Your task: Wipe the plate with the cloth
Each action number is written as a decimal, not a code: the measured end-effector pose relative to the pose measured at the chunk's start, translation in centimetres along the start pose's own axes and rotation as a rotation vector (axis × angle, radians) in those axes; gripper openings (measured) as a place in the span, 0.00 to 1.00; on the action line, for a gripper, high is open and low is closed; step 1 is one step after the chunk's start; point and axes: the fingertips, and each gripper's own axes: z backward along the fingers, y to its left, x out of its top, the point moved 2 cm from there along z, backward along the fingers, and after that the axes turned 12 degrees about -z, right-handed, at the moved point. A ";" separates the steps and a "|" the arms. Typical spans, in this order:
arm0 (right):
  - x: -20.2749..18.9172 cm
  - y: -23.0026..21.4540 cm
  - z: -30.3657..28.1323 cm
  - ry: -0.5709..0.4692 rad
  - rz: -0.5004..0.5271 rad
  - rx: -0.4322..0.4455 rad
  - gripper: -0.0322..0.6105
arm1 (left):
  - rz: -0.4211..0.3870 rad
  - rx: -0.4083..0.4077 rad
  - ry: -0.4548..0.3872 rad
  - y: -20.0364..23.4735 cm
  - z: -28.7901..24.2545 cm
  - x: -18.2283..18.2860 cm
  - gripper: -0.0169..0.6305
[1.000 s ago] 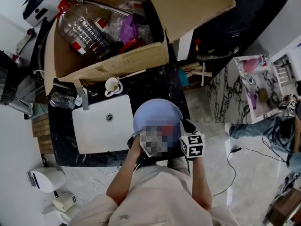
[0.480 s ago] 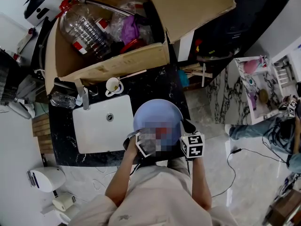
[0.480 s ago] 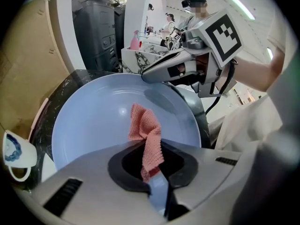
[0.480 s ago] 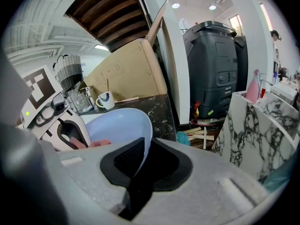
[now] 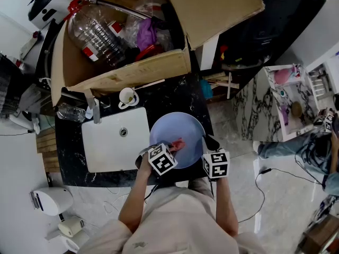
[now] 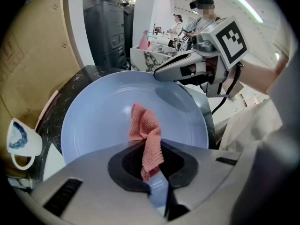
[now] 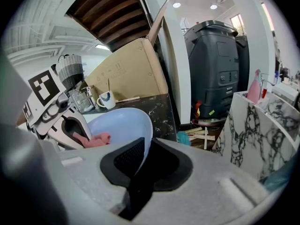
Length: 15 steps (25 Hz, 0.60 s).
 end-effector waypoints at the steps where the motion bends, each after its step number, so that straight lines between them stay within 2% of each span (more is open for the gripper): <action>1: 0.0 0.0 0.0 0.000 0.001 0.000 0.11 | 0.009 0.011 -0.001 0.3 0.1 0.0 0.08; 15: 0.1 0.0 0.0 0.016 0.019 0.029 0.11 | 0.089 0.142 -0.011 3.7 -0.1 0.5 0.08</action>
